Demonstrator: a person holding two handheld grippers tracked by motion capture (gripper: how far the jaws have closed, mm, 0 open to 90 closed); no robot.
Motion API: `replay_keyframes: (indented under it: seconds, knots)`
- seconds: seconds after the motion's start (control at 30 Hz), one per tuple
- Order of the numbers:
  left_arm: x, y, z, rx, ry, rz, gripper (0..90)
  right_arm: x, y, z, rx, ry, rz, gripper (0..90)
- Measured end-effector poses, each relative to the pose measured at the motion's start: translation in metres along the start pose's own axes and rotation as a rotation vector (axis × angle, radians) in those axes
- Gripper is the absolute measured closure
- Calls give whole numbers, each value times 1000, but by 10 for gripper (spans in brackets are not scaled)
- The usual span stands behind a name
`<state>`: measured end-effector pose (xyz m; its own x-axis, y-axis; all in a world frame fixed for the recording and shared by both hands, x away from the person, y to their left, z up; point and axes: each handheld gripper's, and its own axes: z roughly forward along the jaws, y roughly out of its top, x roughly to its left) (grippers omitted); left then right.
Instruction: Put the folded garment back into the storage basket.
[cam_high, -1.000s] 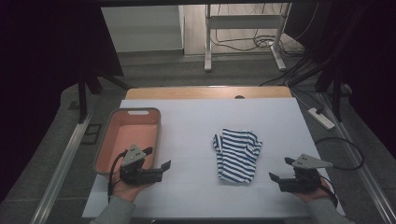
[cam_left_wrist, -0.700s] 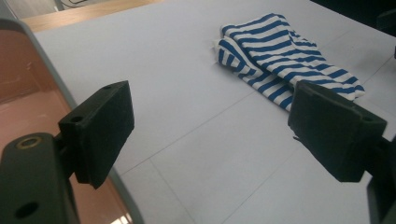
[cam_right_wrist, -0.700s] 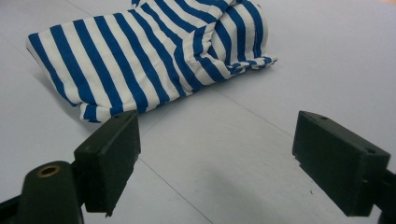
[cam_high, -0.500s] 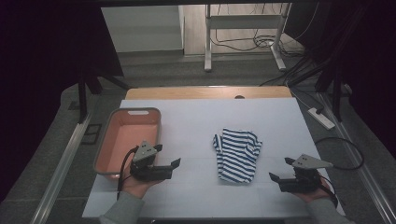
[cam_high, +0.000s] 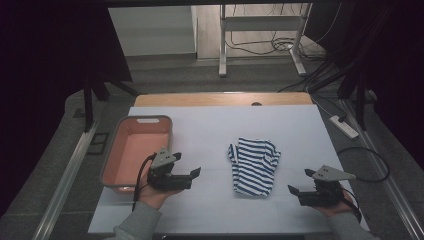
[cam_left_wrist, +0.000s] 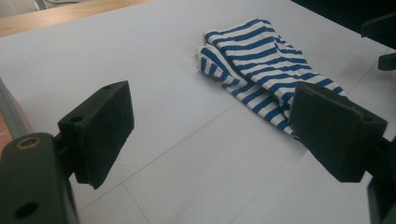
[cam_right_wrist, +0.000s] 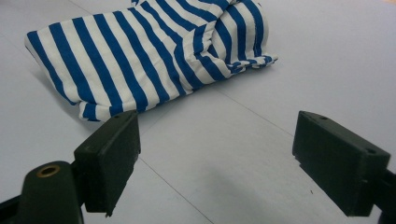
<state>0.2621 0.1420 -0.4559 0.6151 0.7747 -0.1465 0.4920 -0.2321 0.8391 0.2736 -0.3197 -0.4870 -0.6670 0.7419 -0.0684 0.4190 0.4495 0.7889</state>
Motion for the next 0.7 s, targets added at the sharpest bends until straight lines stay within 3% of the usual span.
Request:
replay_keyframes:
  seconds: [0.7]
  knots:
    - [-9, 11, 17, 15, -27, 9, 142, 0, 0, 1, 3, 1, -5, 159]
